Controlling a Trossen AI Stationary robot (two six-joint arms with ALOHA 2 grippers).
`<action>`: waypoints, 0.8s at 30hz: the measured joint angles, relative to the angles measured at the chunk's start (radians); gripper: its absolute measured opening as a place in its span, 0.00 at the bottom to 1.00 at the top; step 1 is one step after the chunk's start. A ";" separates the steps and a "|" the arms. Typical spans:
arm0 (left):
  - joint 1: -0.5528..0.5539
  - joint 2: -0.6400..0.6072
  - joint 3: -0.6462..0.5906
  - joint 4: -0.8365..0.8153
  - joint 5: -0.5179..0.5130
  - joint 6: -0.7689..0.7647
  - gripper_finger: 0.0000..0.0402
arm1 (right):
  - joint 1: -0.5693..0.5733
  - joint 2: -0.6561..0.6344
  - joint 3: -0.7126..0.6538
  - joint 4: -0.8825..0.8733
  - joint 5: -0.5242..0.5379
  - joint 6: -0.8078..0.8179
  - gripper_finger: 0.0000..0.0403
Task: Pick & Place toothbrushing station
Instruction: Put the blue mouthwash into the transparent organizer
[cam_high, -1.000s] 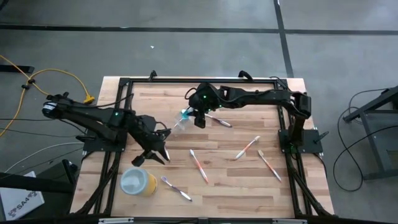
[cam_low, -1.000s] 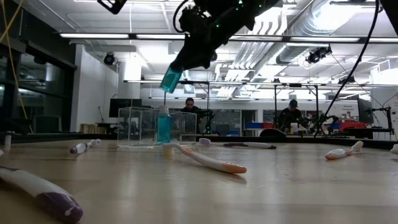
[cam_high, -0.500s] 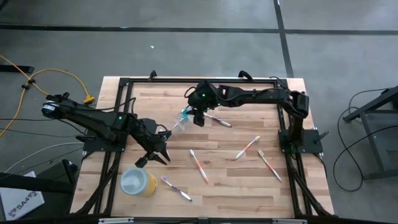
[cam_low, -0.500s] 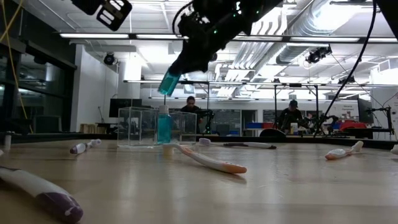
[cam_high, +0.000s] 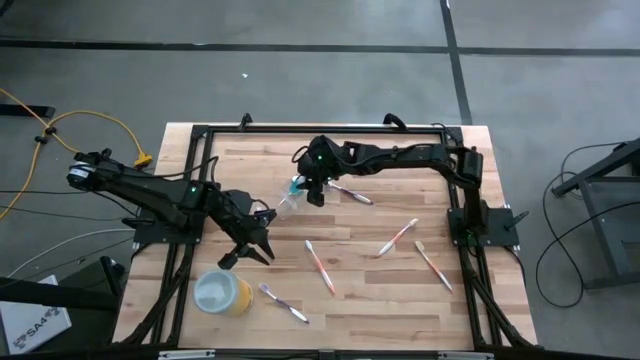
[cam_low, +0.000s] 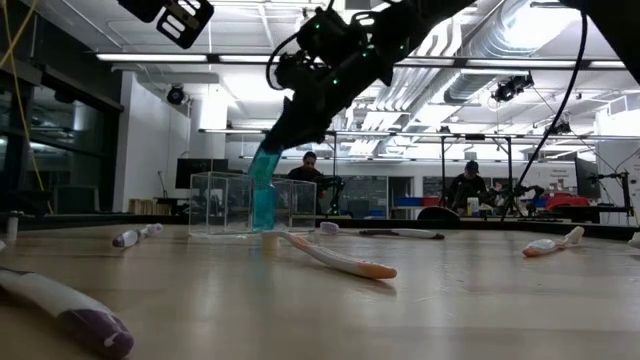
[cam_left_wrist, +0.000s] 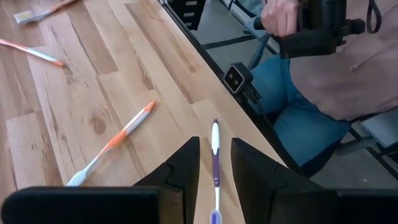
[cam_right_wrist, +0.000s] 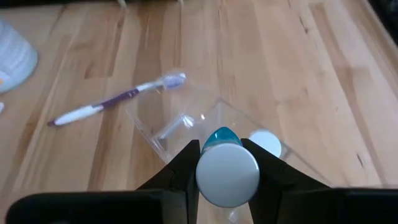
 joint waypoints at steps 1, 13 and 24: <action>0.000 0.000 0.000 0.001 0.000 -0.001 0.22 | -0.003 0.001 0.000 -0.007 0.001 0.000 0.21; 0.000 0.000 0.000 0.008 -0.005 -0.006 0.22 | -0.019 0.001 0.000 -0.037 0.010 -0.001 0.21; 0.000 0.000 0.000 0.012 -0.006 -0.006 0.22 | -0.023 0.001 0.000 -0.056 0.010 -0.001 0.21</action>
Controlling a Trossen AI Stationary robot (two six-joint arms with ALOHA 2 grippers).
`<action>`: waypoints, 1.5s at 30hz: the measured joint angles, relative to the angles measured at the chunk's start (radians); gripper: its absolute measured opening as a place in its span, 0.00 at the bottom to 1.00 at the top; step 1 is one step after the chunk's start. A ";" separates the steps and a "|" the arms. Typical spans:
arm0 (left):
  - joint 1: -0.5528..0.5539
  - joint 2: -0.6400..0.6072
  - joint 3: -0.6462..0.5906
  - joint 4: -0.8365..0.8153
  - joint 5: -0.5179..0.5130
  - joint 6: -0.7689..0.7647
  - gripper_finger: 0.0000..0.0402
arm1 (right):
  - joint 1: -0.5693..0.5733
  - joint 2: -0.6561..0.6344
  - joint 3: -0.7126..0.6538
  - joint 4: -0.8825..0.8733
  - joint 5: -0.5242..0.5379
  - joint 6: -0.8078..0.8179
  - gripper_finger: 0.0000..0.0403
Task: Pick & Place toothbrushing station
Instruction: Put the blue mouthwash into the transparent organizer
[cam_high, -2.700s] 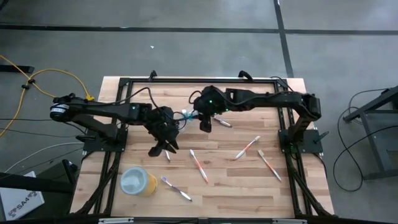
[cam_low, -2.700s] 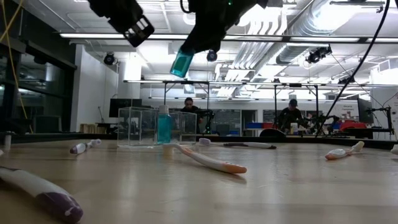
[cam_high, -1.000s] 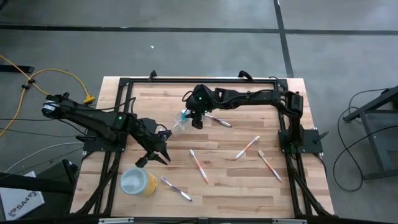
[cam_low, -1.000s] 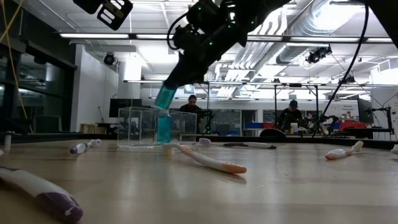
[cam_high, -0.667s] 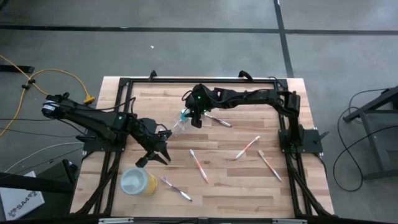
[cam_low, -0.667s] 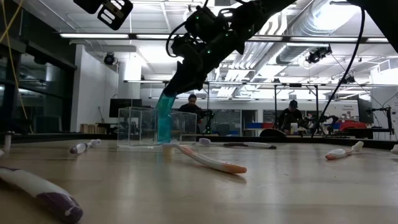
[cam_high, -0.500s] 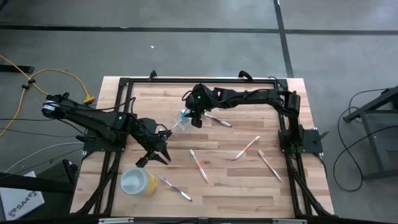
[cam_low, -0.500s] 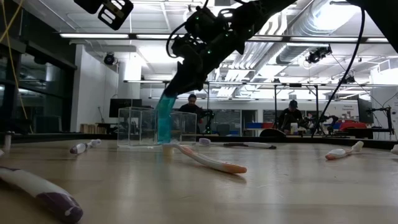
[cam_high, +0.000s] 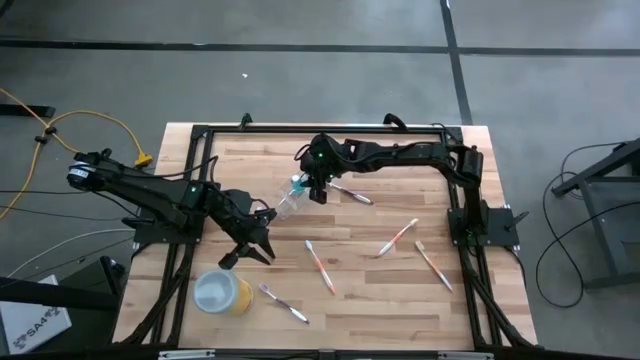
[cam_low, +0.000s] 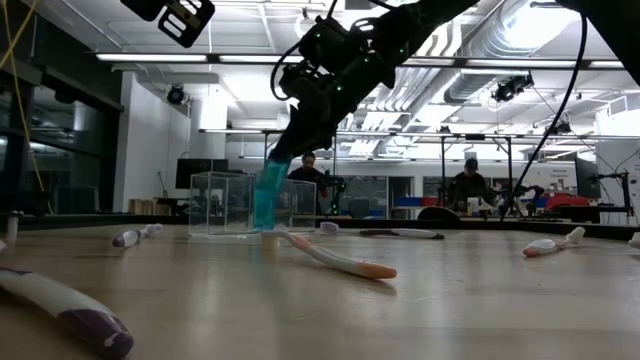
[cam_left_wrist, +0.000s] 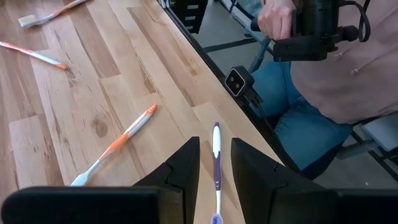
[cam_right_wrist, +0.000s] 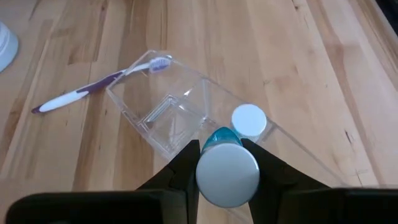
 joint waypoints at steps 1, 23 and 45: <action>0.000 0.000 0.000 0.000 0.000 0.000 0.22 | 0.000 0.000 0.000 0.000 -0.001 0.001 0.21; -0.003 0.000 0.000 0.011 -0.001 -0.022 0.22 | 0.005 0.062 0.000 0.019 -0.009 0.001 0.21; -0.003 0.000 0.000 0.014 -0.001 -0.026 0.22 | 0.008 0.062 0.000 0.021 0.019 0.012 0.37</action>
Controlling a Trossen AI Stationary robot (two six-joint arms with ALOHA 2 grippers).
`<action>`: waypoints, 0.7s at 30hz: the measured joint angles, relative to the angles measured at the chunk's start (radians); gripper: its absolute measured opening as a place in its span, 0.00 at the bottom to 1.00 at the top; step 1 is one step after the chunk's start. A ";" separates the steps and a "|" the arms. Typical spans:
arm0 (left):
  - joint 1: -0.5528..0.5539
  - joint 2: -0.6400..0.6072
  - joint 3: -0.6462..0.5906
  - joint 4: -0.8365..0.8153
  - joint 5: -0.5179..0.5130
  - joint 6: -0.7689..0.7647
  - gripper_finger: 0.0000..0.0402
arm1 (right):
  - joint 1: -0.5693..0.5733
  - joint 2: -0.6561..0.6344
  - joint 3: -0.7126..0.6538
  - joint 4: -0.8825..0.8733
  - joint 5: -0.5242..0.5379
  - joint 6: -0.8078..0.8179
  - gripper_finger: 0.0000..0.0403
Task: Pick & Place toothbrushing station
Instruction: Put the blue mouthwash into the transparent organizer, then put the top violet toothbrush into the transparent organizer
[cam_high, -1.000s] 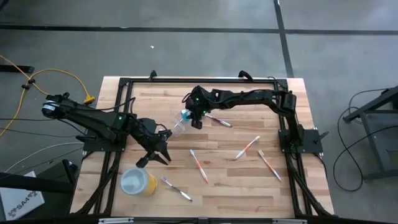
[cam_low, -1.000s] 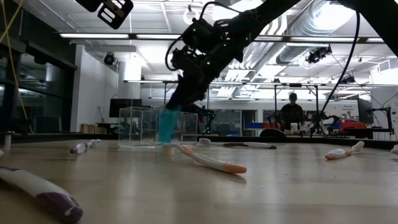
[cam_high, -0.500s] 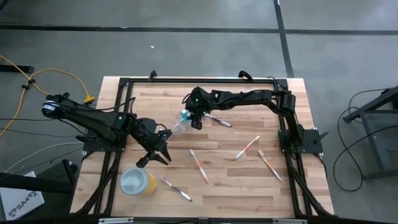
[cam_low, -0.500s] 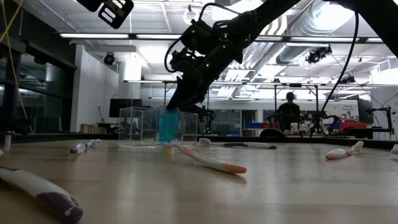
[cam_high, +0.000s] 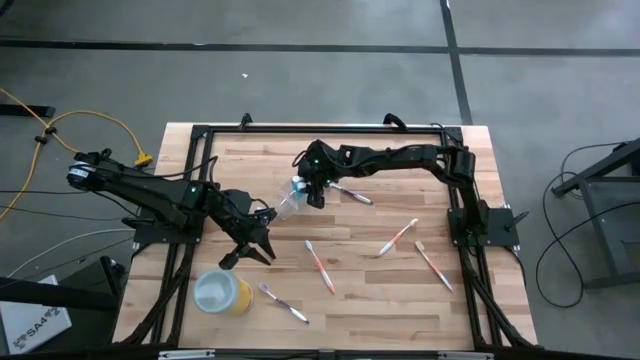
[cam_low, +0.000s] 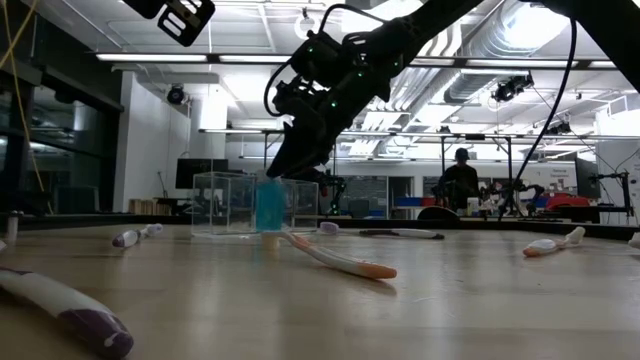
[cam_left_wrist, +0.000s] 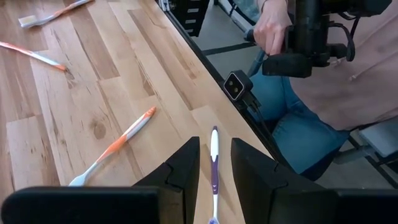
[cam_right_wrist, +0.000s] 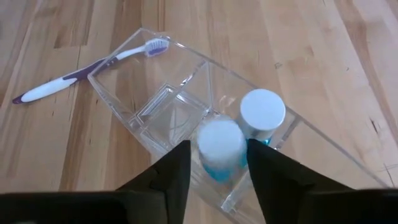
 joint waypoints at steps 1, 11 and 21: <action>0.000 0.000 0.000 0.000 0.000 0.000 0.22 | 0.000 0.000 0.000 0.000 0.000 0.000 0.38; 0.000 0.000 0.000 0.000 0.000 -0.007 0.22 | 0.000 0.000 0.000 0.000 0.001 0.000 0.35; 0.000 0.000 0.000 0.001 0.000 -0.007 0.22 | 0.000 -0.057 0.000 -0.025 0.081 -0.002 0.34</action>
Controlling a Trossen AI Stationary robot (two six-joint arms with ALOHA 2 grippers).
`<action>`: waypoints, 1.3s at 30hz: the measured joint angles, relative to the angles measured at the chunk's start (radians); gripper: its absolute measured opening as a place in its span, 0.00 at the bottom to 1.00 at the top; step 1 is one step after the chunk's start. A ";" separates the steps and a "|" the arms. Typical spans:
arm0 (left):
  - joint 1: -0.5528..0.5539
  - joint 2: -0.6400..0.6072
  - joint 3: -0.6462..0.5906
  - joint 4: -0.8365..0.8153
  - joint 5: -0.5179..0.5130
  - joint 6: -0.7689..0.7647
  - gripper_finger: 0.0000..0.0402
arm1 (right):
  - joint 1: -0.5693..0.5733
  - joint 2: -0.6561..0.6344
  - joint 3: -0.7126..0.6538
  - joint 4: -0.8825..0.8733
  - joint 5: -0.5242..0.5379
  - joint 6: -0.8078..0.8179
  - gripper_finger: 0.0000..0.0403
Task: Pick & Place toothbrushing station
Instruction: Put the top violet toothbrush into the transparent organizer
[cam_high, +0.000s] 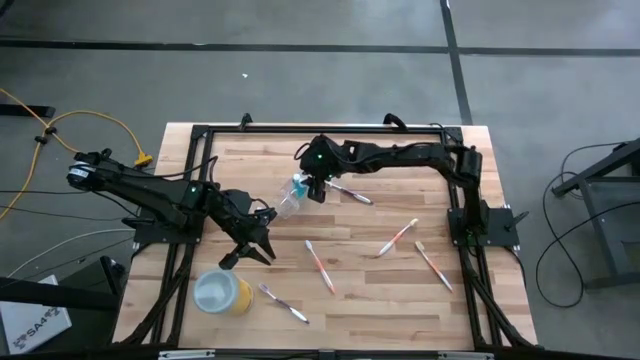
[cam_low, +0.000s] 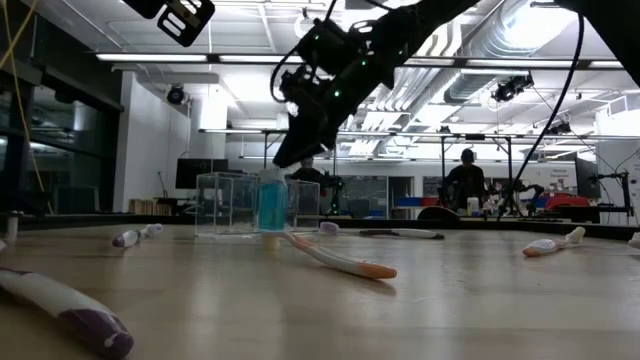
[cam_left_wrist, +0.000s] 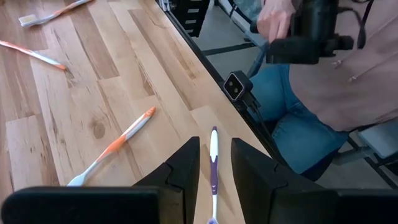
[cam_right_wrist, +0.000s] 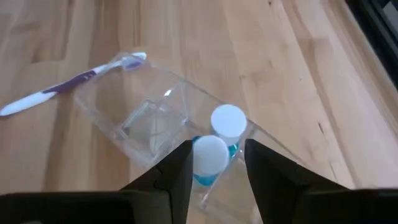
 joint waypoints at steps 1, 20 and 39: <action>0.000 0.000 0.000 0.000 0.000 0.000 0.22 | 0.000 -0.014 0.000 -0.018 0.000 0.001 0.34; 0.004 0.002 0.000 0.028 -0.005 -0.051 0.22 | 0.078 -0.304 0.002 -0.519 0.033 0.190 0.34; 0.051 0.045 0.000 0.103 -0.176 -0.184 0.22 | 0.146 -0.338 -0.060 -0.769 0.188 0.293 0.34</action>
